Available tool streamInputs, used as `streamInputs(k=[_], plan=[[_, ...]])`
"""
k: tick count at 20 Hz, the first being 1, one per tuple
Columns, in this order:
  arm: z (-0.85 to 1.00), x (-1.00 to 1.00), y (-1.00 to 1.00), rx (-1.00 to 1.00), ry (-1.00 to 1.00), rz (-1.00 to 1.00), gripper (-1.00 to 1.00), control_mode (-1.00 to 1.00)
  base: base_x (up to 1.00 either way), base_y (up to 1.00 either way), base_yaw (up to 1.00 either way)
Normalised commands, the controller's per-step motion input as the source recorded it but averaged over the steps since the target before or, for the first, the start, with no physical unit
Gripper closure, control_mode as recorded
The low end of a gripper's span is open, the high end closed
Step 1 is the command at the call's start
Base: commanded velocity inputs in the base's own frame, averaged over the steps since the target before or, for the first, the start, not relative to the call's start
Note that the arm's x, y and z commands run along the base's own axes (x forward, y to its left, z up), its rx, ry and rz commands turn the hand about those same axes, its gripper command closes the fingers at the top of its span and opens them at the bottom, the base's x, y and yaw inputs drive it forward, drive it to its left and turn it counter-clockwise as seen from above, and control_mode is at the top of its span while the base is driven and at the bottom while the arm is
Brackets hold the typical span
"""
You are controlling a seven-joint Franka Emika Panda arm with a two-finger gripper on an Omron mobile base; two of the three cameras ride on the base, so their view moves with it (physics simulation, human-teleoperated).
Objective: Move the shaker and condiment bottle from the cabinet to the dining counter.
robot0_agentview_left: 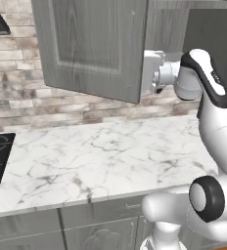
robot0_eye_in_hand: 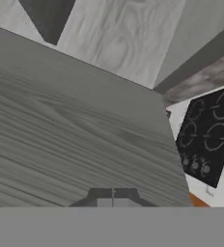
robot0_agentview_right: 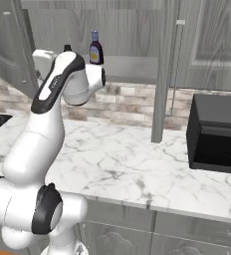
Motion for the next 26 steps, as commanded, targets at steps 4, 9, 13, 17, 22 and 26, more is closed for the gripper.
streamInputs(k=[4,9,13,17,22,26], plan=[[0.00,-1.00,1.00,-0.02,-0.34,0.08,1.00,-1.00,0.00,0.00,0.00],[0.00,-1.00,1.00,-0.02,-0.32,0.06,1.00,-1.00,0.00,0.00,0.00],[-0.06,-0.88,1.00,-0.05,-0.28,0.02,1.00,-1.00,0.00,0.00,0.00],[-0.08,-0.18,0.95,0.00,-0.11,0.00,1.00,-1.00,0.00,0.00,0.00],[-0.17,0.46,0.56,0.00,0.00,0.00,1.00,-1.00,0.00,0.00,0.00],[-0.16,0.44,0.30,-0.02,0.01,-0.01,1.00,-1.00,0.00,0.00,0.00]])
